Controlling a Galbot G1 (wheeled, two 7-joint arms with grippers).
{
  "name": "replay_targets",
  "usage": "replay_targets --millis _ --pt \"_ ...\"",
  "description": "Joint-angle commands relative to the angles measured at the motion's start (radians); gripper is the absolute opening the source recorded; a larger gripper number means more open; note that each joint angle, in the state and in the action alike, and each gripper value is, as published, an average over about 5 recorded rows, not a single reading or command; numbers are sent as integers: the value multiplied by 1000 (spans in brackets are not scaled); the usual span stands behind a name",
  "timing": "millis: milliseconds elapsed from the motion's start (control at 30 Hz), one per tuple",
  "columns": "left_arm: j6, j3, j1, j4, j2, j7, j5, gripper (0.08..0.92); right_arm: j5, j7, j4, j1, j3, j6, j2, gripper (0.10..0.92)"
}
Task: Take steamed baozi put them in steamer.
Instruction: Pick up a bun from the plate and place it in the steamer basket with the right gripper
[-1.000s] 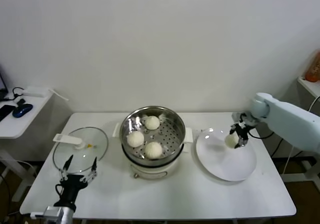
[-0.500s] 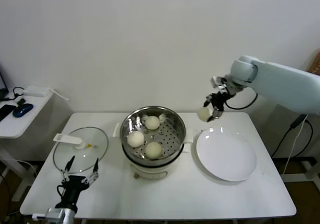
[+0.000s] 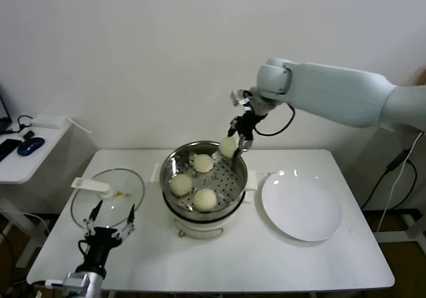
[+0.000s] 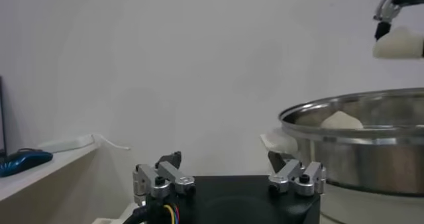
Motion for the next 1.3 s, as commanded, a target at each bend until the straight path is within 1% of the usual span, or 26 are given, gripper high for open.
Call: replay_targets --millis 33,267,433,833,1300 --pt "4 0 -3 -10 0 -2 3 823 47 39 1 -47 -31 -31 96 687" --pt "2 -1 -3 -2 0 -1 0 823 40 80 18 -103 -42 -60 39 687" --pt "3 2 -7 5 0 0 -1 823 61 114 0 -136 -37 -84 18 687" --pt "8 6 -15 10 0 0 -1 823 105 151 -8 -162 -42 -115 25 687" --pt "11 10 -23 8 -4 0 -3 823 139 155 10 -127 -99 -122 45 689"
